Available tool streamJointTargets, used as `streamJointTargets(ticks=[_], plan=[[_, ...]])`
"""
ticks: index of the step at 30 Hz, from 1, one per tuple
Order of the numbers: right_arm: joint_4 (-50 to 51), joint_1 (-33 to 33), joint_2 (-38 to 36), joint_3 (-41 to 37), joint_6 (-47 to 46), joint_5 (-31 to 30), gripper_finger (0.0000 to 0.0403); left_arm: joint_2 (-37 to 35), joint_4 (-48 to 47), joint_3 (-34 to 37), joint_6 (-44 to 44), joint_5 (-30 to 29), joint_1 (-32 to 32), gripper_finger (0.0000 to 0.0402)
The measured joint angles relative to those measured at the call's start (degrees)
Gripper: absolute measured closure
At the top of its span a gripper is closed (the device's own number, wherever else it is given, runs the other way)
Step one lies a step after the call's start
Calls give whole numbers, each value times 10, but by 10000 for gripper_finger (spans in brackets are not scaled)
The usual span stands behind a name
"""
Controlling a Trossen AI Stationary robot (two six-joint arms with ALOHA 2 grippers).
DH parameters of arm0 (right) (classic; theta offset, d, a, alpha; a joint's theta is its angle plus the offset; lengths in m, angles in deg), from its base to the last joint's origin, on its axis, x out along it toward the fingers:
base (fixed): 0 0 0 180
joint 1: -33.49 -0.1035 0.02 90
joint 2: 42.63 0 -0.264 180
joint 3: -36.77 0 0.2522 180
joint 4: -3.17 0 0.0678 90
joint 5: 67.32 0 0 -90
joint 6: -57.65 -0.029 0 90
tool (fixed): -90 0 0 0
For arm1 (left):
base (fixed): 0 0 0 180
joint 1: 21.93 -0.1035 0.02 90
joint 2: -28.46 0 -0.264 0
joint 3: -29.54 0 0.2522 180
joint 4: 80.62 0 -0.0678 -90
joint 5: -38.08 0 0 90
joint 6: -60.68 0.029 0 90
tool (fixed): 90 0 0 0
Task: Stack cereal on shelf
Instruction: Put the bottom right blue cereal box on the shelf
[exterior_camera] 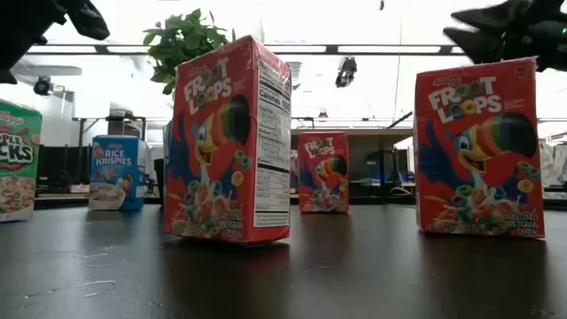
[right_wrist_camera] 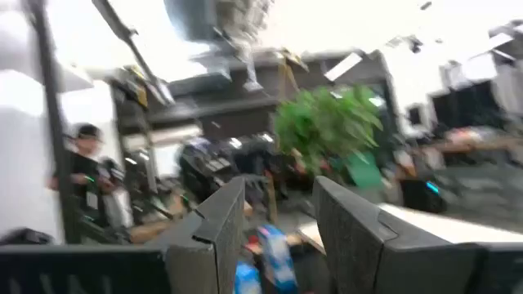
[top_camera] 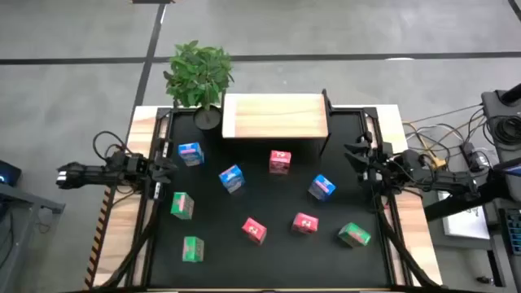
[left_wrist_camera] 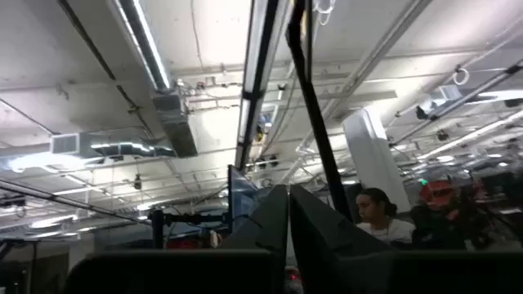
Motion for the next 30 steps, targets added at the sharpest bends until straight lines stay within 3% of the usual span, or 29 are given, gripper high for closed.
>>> streamJointTargets(ticks=[3, 9, 14, 30], plan=[[33, -3, 14, 26, -1, 8, 266, 1, 2, -7, 7, -5, 0, 402], [254, -5, 85, 146, -21, 3, 266, 1, -2, -31, 9, -5, 0, 402], [436, -5, 182, 255, -65, -14, 266, 1, -6, -40, 9, -5, 0, 402], [816, -83, 481, 544, -200, -29, 266, 0, -5, -41, 9, -4, 0, 402]])
